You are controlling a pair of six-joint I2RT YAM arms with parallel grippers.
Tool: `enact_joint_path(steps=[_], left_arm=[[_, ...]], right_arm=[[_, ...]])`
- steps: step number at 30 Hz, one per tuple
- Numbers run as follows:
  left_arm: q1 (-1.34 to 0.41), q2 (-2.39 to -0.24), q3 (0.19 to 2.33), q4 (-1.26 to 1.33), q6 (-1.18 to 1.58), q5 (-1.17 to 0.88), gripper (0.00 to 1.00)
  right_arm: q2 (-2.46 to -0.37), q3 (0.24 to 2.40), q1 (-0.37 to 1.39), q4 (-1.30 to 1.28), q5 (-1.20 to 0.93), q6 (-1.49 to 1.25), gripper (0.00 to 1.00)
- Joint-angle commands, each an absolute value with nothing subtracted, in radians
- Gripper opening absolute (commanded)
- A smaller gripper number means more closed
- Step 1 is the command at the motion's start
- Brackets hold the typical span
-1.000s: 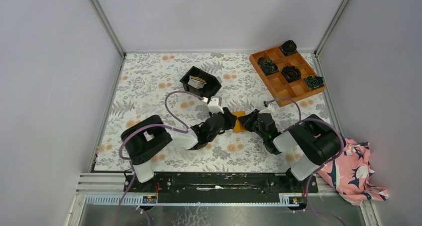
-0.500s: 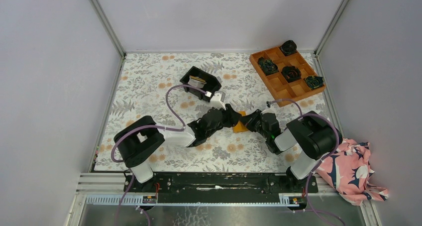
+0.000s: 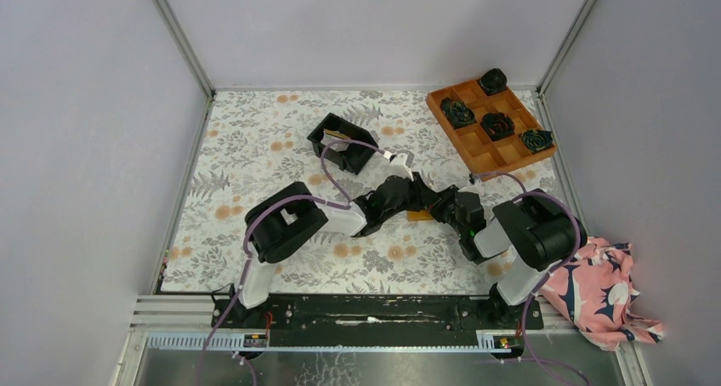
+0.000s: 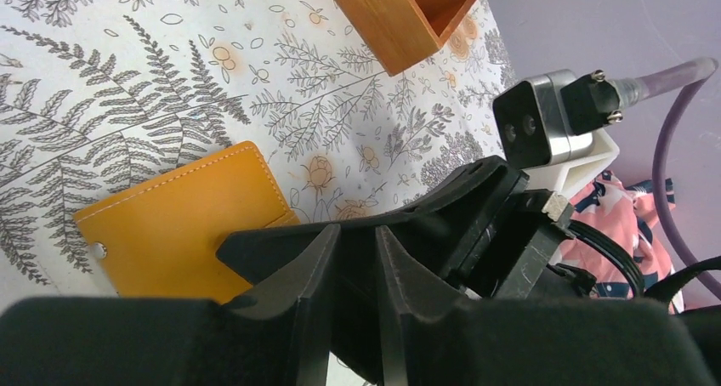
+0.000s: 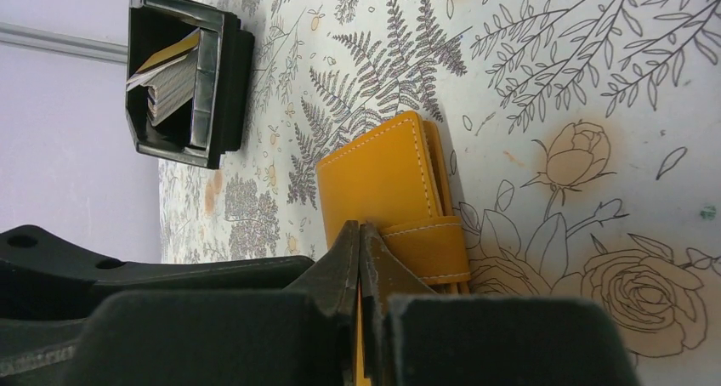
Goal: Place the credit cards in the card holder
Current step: Close the card holder at the center of the board.
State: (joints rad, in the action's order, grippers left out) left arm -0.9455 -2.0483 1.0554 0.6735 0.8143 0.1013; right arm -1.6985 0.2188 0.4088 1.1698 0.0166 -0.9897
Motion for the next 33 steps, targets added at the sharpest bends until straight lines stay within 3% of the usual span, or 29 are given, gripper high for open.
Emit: enact_joint_path(steps=[1,10,18,26,33], left_arm=[[-0.973,-2.106,1.006,0.47,0.809,0.117,0.3],[-0.968,-1.802,0.836,0.583,0.798,0.268,0.35],[-0.964,-1.714,0.822,0.593,0.771,0.245,0.34],[-0.961,-1.898,0.942,0.536,0.718,0.185,0.31],[-0.965,-2.179,1.229,0.218,0.626,0.058,0.27]], right_arm=[[-1.768,0.184,0.44,0.864,-0.007,-0.909,0.0],[-1.74,0.213,0.439,0.846,-0.031,-0.917,0.0],[-1.727,0.218,0.437,0.832,-0.028,-0.913,0.0],[-1.758,0.212,0.438,0.858,-0.031,-0.914,0.0],[-1.818,0.208,0.436,0.905,-0.045,-0.915,0.0]])
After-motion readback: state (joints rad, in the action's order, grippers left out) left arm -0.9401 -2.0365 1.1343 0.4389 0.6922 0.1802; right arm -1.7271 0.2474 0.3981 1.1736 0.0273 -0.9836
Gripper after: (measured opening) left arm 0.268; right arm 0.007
